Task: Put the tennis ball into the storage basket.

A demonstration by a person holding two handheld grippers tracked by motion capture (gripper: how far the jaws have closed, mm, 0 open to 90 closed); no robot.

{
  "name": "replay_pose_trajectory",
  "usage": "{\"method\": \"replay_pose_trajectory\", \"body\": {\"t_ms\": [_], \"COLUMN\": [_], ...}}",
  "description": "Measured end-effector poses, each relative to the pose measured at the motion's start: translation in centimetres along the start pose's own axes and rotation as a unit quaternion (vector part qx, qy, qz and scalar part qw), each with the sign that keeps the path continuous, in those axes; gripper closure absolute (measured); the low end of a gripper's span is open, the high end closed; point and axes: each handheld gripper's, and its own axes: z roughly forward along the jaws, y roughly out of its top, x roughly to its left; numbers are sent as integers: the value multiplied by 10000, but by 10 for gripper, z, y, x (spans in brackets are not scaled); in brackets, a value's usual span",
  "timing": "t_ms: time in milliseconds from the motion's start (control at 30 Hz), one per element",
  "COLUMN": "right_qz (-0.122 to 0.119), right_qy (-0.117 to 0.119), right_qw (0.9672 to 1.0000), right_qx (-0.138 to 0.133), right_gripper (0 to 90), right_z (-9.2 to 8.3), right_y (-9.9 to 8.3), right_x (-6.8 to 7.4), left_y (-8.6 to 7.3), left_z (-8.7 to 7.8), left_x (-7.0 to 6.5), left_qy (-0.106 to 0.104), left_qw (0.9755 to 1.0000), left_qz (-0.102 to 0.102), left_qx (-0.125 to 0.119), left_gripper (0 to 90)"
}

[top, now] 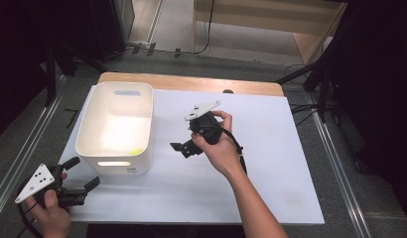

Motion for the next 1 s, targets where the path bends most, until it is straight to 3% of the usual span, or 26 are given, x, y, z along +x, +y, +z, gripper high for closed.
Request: {"method": "replay_pose_trajectory", "body": {"t_ms": [300, 533, 1000], "right_qz": [293, 612, 859], "right_qy": [-163, -408, -787], "right_qw": [9993, 9969, 9915], "right_qx": [-136, -287, -579], "right_gripper": [0, 0, 0], "right_z": [-14, -27, -59], "right_y": [-28, -62, -111], "right_x": [-10, -19, -24], "left_y": [0, 0, 0], "left_z": [0, 0, 0], "left_x": [0, 0, 0], "left_qy": [8, 5, 32], "left_qw": [10000, 10000, 10000], "left_qz": [0, -4, 29], "left_qx": [-12, -16, 14], "left_gripper": [0, 0, 0]}}
